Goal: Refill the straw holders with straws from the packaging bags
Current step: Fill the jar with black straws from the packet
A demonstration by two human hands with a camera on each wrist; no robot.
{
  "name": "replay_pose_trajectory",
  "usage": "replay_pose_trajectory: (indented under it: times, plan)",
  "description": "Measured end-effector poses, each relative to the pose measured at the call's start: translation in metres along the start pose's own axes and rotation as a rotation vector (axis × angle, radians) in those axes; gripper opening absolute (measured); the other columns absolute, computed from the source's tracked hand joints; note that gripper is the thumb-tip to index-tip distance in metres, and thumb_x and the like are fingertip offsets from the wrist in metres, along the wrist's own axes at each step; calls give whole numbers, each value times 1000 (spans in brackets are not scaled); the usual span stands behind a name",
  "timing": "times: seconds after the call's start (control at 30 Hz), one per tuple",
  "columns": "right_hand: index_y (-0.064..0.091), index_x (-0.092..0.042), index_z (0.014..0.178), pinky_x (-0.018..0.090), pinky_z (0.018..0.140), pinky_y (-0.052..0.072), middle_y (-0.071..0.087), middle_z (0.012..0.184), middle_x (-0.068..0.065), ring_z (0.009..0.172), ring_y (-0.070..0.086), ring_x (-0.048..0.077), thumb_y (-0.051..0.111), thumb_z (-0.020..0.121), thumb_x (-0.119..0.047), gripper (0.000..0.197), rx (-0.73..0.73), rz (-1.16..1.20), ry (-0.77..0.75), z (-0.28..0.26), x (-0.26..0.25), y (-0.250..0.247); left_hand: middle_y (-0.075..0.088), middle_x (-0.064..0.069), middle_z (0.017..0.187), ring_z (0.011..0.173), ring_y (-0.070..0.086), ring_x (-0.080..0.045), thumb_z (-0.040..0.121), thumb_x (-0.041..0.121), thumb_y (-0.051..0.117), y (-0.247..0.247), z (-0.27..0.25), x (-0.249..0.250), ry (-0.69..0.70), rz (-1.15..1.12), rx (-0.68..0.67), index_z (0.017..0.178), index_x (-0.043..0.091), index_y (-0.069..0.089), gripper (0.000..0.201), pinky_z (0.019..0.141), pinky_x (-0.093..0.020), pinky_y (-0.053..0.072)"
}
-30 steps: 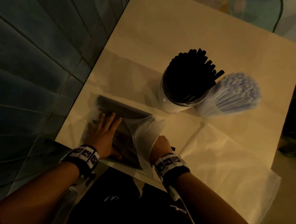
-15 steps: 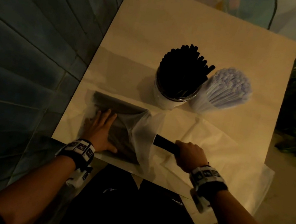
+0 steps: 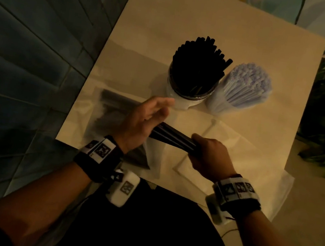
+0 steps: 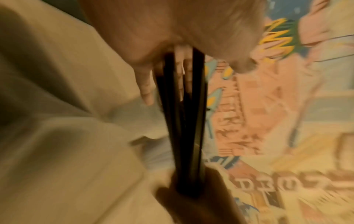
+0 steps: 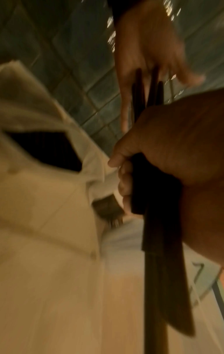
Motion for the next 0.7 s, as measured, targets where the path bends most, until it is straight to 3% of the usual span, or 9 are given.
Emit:
replay_pose_trajectory:
  times: [0.1,0.23,0.33,0.37,0.43,0.5,0.6,0.63,0.7]
  plan:
    - [55,-25,92,30,61,41,55,69,-10,63,55,19,61,86,-22,9,33,95,-78,21,-33,-1,65,3,125,119,60,-13,86,69,51,12,7,9,31,47,23,124,19,60,64,105,-46,46]
    - [55,-27,88,30,59,41,52,64,-13,57,52,13,65,86,-23,11,100,232,-105,36,-49,-5,66,-2,125,119,61,-18,86,73,46,-4,6,16,69,-84,130,125,18,58,68,103,-39,48]
    - [58,-30,81,20,51,42,59,61,-9,51,57,6,70,89,-21,17,237,574,-37,36,-53,-30,70,-4,118,114,64,-23,96,66,32,-25,3,2,-109,-348,249,117,19,62,59,103,-46,47]
    - [59,-28,77,23,49,45,59,59,-6,47,56,8,70,90,-21,19,276,702,-31,34,-58,-41,72,-8,113,110,66,-26,97,64,29,-26,2,-6,-219,-448,257,113,16,64,62,104,-48,47]
    - [60,-8,72,37,53,49,58,58,9,50,56,19,71,90,-14,22,361,947,-88,32,-74,-64,73,-13,104,98,70,-28,96,64,25,-18,1,-22,-453,-562,233,106,9,65,70,97,-47,50]
    - [57,3,72,41,57,48,55,62,20,56,56,25,70,87,-2,21,427,1152,-178,31,-89,-79,74,-14,104,100,70,-29,95,67,21,-4,-4,-30,-636,-616,179,105,7,64,74,96,-48,49]
    - [58,-6,70,39,59,47,59,65,12,59,58,25,71,84,1,21,417,1247,-283,33,-103,-84,67,-15,124,116,62,-38,98,62,27,15,-10,-28,-605,-746,40,122,13,59,63,106,-60,40]
    - [59,-6,71,37,60,48,61,67,9,61,59,24,72,84,0,19,398,1241,-290,33,-105,-81,68,-10,123,112,65,-34,97,59,33,19,-13,-26,-569,-738,10,122,19,62,56,104,-59,42]
    - [60,-4,77,38,61,52,61,70,12,65,61,28,75,81,-1,15,372,1223,-257,32,-104,-74,74,0,109,97,72,-20,84,59,52,24,-15,-27,-564,-688,-6,105,30,75,42,97,-51,47]
Point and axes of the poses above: each hand's wrist, its own z-axis towards the middle knuckle, its own y-axis out of the palm, x = y × z, the point moved 5 cm from there along z, towards the middle knuckle
